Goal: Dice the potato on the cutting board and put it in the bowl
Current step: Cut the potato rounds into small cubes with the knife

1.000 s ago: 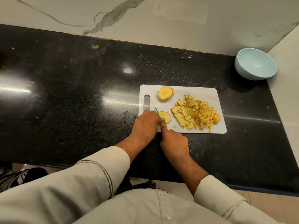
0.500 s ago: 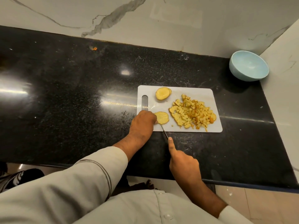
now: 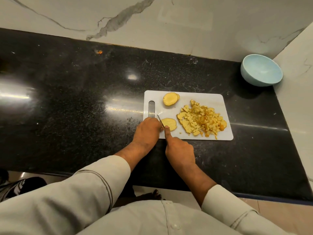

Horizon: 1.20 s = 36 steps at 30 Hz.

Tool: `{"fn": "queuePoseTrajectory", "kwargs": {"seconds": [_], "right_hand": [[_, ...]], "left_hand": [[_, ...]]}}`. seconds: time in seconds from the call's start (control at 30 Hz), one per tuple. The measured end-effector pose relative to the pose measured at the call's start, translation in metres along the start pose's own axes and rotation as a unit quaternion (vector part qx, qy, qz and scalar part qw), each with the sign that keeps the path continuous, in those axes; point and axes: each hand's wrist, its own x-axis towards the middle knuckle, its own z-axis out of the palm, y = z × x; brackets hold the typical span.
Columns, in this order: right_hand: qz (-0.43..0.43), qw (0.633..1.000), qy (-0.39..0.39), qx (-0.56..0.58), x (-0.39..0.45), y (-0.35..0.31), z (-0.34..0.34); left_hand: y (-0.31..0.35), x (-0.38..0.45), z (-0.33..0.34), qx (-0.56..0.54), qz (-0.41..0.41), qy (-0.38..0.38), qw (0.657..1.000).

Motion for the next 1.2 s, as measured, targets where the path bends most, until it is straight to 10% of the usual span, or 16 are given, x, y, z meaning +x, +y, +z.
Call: {"fn": "queuePoseTrajectory", "kwargs": {"seconds": [0.67, 1.0, 1.2], "right_hand": [[-0.01, 1.0, -0.017, -0.018, -0.047, 0.03, 0.015], [-0.025, 0.999, 0.016, -0.016, -0.031, 0.015, 0.005], [-0.017, 0.999, 0.02, -0.032, -0.01, 0.004, 0.004]], "left_hand": [[-0.003, 0.001, 0.016, -0.009, -0.012, 0.016, 1.0], [-0.007, 0.002, 0.003, -0.324, -0.19, 0.083, 0.923], [0.0, 0.001, 0.006, -0.281, -0.184, 0.082, 0.939]]}}
